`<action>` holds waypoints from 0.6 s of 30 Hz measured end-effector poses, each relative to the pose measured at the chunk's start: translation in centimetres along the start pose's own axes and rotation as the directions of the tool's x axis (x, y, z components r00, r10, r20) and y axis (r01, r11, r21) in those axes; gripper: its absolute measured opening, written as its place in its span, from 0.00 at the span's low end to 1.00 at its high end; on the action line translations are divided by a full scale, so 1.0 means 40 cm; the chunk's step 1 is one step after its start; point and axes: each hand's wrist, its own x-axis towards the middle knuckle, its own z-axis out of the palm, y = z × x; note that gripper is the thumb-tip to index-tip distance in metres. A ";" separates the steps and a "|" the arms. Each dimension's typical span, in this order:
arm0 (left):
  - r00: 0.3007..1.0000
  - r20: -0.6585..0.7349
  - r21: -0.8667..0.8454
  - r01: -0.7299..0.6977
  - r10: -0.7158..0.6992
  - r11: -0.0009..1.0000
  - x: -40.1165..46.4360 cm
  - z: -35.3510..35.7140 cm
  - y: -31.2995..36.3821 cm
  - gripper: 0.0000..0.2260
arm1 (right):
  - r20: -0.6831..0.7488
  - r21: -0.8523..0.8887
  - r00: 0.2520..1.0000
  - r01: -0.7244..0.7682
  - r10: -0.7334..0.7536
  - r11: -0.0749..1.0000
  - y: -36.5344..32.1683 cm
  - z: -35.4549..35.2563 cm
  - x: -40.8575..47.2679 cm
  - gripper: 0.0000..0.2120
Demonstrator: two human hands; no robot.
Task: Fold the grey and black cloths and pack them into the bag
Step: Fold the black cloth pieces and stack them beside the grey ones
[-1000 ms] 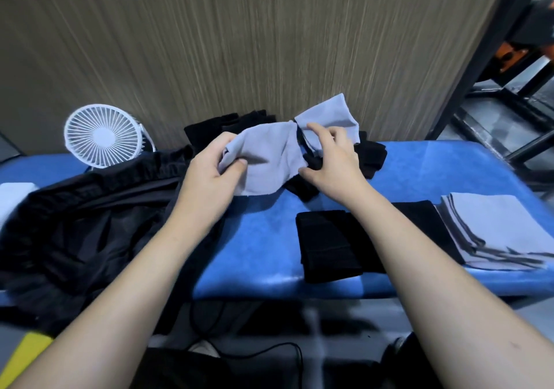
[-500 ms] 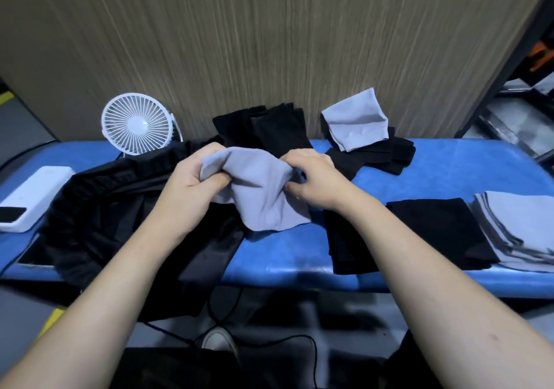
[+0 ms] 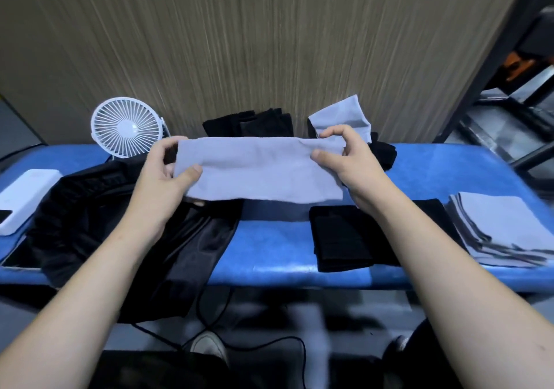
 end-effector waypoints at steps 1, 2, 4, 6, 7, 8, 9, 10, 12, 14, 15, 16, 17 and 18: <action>1.000 0.019 -0.023 0.019 -0.019 1.000 -0.002 0.007 0.000 0.21 | -0.005 0.045 1.000 -0.017 0.017 0.999 -0.004 -0.011 -0.005 0.14; 0.998 0.042 -0.041 0.040 -0.039 0.998 -0.006 0.013 0.001 0.23 | -0.004 0.077 0.999 -0.039 0.039 0.996 -0.009 -0.021 -0.010 0.15; 0.992 0.106 -0.046 0.067 -0.062 0.997 -0.015 0.026 0.007 0.22 | 0.025 0.129 0.995 -0.101 0.099 0.986 -0.019 -0.044 -0.020 0.15; 0.979 0.179 -0.039 0.105 -0.096 0.994 -0.016 0.040 0.002 0.17 | 0.090 0.161 0.985 -0.161 0.148 0.974 -0.023 -0.070 -0.028 0.16; 0.969 0.219 -0.019 0.123 -0.116 0.992 -0.018 0.046 -0.001 0.14 | 0.124 0.156 0.978 -0.188 0.169 0.970 -0.022 -0.084 -0.031 0.17; 0.959 0.253 0.023 0.129 -0.130 0.991 -0.020 0.051 -0.004 0.11 | 0.154 0.133 0.970 -0.210 0.189 0.968 -0.019 -0.098 -0.034 0.17; 0.948 0.286 0.088 0.120 -0.140 0.989 -0.024 0.054 -0.005 0.10 | 0.182 0.103 0.962 -0.224 0.203 0.969 -0.016 -0.111 -0.038 0.17; 0.939 0.307 0.150 0.110 -0.152 0.983 -0.027 0.058 -0.007 0.09 | 0.205 0.074 0.956 -0.228 0.208 0.971 -0.011 -0.121 -0.042 0.16; 0.926 0.328 0.174 0.137 -0.188 0.975 -0.033 0.071 -0.012 0.10 | 0.223 0.000 0.953 -0.210 0.205 0.978 -0.001 -0.137 -0.053 0.13; 0.912 0.349 0.188 0.156 -0.215 0.970 -0.039 0.087 -0.020 0.10 | 0.201 -0.115 0.956 -0.193 0.213 0.974 0.008 -0.149 -0.066 0.10; 0.907 0.356 0.205 0.158 -0.224 0.966 -0.044 0.096 -0.020 0.11 | 0.189 -0.165 0.957 -0.188 0.218 0.968 0.010 -0.155 -0.073 0.10; 0.900 0.366 0.214 0.164 -0.235 0.963 -0.048 0.103 -0.018 0.11 | 0.183 -0.199 0.959 -0.180 0.217 0.963 0.010 -0.159 -0.078 0.10; 0.892 0.380 0.215 0.175 -0.247 0.961 -0.054 0.108 -0.016 0.12 | 0.182 -0.218 0.961 -0.168 0.209 0.961 0.008 -0.159 -0.081 0.11; 0.884 0.387 0.210 0.191 -0.261 0.959 -0.059 0.110 -0.015 0.14 | 0.188 -0.221 0.962 -0.156 0.199 0.963 0.005 -0.157 -0.084 0.11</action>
